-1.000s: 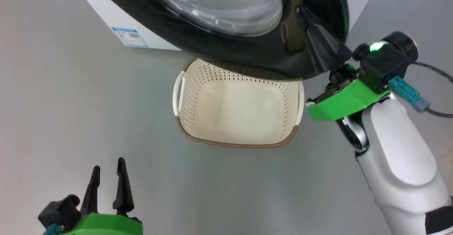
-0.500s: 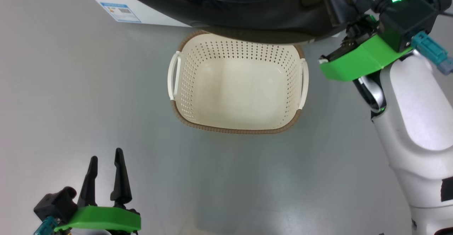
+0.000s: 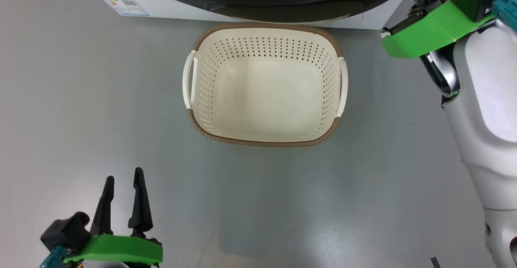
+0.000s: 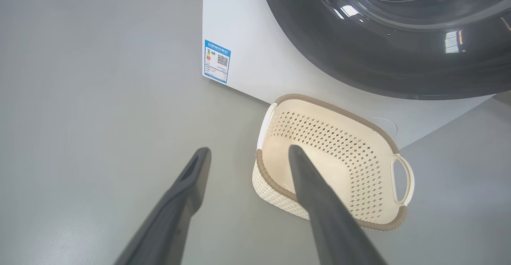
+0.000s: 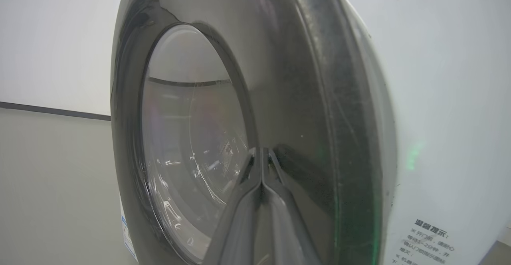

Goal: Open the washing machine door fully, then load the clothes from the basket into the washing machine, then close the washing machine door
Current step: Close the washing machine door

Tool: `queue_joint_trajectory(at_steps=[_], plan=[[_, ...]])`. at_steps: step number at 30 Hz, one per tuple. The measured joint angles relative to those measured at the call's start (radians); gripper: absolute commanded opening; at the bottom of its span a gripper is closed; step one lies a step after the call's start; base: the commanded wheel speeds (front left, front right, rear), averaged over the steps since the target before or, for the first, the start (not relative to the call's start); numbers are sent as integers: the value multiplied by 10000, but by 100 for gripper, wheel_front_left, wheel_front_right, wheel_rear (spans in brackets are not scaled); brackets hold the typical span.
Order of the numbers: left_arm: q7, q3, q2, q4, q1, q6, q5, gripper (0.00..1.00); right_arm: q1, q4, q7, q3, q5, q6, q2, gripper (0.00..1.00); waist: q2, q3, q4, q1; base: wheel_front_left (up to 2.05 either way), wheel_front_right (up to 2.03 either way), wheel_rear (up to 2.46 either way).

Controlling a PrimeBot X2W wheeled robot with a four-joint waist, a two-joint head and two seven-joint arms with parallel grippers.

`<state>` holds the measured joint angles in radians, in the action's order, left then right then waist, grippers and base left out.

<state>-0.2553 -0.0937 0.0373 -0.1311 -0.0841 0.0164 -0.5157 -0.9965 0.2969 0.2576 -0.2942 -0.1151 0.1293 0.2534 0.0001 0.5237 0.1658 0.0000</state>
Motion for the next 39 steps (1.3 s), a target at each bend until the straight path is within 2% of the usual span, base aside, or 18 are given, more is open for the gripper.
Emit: queue_joint_trajectory(at_steps=[13,19,25,30,33,34,35,36,37,38,39], plan=[[0,-176,-2,10,0,71,0,100,-1232,938,0,157,441,2,276,0,0,171,297,0,0,0,0],[0,-249,-2,8,0,73,-4,100,-2038,1682,12,384,738,12,568,0,0,236,415,1,0,0,0],[0,-380,-4,-29,-19,71,-29,100,-2343,2510,169,548,1248,132,575,0,0,203,595,0,0,0,0],[0,-345,-6,-36,-32,44,-113,100,-2333,2619,155,602,1221,184,562,0,0,102,597,0,0,0,0],[0,-299,-6,-35,-32,44,-171,100,-2259,2217,111,633,1087,151,594,0,0,-49,527,0,0,0,0],[0,-291,-6,-35,-33,44,-184,100,-2176,2023,111,704,993,84,616,12,0,-112,499,0,0,0,0],[0,-268,-6,-35,-33,48,-190,100,-2040,1837,107,792,815,82,642,31,0,-184,467,0,0,0,0],[0,-234,-6,-36,-33,50,-257,100,-1835,1662,90,800,656,82,686,43,0,-261,431,0,0,0,0],[0,-192,-6,-38,-33,50,-288,100,-1566,1507,82,752,581,81,717,60,0,-343,389,0,0,0,0],[0,-151,-6,-50,-33,50,-288,100,-1224,1344,81,709,541,81,709,91,0,-434,342,0,0,0,0],[0,-107,-6,-63,-33,50,-288,100,-870,1193,81,658,493,81,685,100,-1,-529,290,0,0,0,0]])
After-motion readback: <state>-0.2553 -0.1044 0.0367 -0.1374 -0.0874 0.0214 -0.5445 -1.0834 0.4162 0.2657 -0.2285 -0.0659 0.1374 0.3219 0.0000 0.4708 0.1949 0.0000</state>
